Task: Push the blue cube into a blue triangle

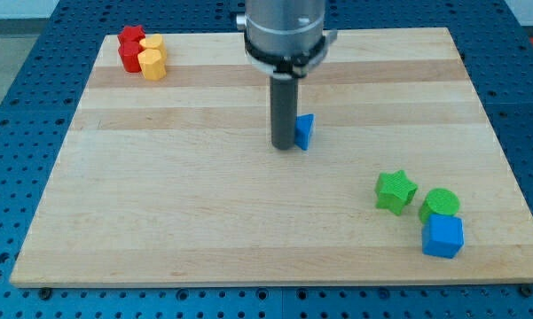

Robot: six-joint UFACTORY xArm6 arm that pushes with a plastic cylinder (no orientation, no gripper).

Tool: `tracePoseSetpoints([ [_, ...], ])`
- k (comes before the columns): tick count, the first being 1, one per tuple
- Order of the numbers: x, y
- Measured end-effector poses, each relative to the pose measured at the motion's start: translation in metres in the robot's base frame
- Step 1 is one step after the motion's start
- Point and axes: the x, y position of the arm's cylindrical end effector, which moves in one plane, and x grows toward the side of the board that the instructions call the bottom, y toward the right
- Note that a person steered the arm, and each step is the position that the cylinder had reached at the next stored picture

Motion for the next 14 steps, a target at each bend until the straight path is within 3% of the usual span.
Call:
tracePoseSetpoints([
  [1, 0.052, -0.019],
  [2, 0.136, -0.012],
  [3, 0.186, 0.057],
  [6, 0.197, 0.234],
  [7, 0.182, 0.259],
  [10, 0.173, 0.192],
  [11, 0.147, 0.17],
  [13, 0.185, 0.089],
  [14, 0.17, 0.068],
])
